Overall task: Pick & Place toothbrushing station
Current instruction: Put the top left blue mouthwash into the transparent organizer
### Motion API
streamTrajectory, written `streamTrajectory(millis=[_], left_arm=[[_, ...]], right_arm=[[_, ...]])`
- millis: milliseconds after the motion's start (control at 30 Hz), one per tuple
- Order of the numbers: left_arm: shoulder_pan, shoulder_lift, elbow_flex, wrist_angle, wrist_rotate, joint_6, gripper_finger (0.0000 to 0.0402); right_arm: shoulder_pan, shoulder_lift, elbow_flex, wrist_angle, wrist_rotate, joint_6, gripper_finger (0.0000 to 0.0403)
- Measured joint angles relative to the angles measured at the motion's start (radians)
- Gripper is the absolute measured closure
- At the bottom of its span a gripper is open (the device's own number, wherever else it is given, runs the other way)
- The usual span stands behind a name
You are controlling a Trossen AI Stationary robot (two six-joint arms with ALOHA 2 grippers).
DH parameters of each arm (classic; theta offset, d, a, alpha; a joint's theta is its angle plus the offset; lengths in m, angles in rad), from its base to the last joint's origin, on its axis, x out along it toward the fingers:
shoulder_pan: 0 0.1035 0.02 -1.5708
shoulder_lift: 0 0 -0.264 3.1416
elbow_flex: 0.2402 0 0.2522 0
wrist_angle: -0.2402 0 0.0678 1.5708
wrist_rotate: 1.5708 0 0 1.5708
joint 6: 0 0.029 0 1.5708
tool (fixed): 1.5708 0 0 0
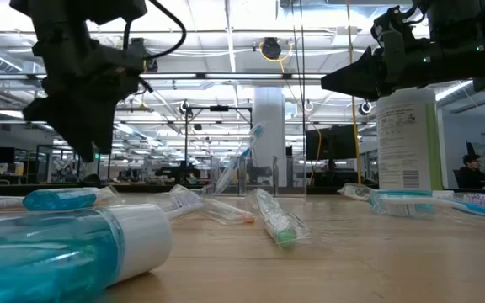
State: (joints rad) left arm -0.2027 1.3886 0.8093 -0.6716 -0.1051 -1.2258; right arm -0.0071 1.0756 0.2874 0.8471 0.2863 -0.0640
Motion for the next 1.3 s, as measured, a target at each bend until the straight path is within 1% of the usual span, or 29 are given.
streamTrajectory(millis=[167, 367, 567, 767, 1300], left_arm=[[-0.017, 0.088, 0.000, -0.007, 0.001, -0.107, 0.0227], [-0.005, 0.161, 0.000, 0.006, 0.005, -0.165, 0.0227], [0.026, 0.195, 0.000, 0.030, 0.000, -0.152, 0.0227], [0.052, 0.196, 0.000, 0.021, -0.003, -0.119, 0.0227], [0.052, 0.196, 0.000, 0.020, 0.000, -0.097, 0.0227]], right_arm=[[0.000, 0.000, 0.000, 0.001, 0.000, -0.001, 0.0289], [0.000, 0.000, 0.000, 0.001, 0.000, -0.003, 0.0289], [0.000, 0.000, 0.000, 0.001, 0.000, -0.004, 0.0289], [0.000, 0.000, 0.000, 0.000, 0.000, -0.004, 0.0289], [0.000, 0.000, 0.000, 0.001, 0.000, -0.004, 0.0289]])
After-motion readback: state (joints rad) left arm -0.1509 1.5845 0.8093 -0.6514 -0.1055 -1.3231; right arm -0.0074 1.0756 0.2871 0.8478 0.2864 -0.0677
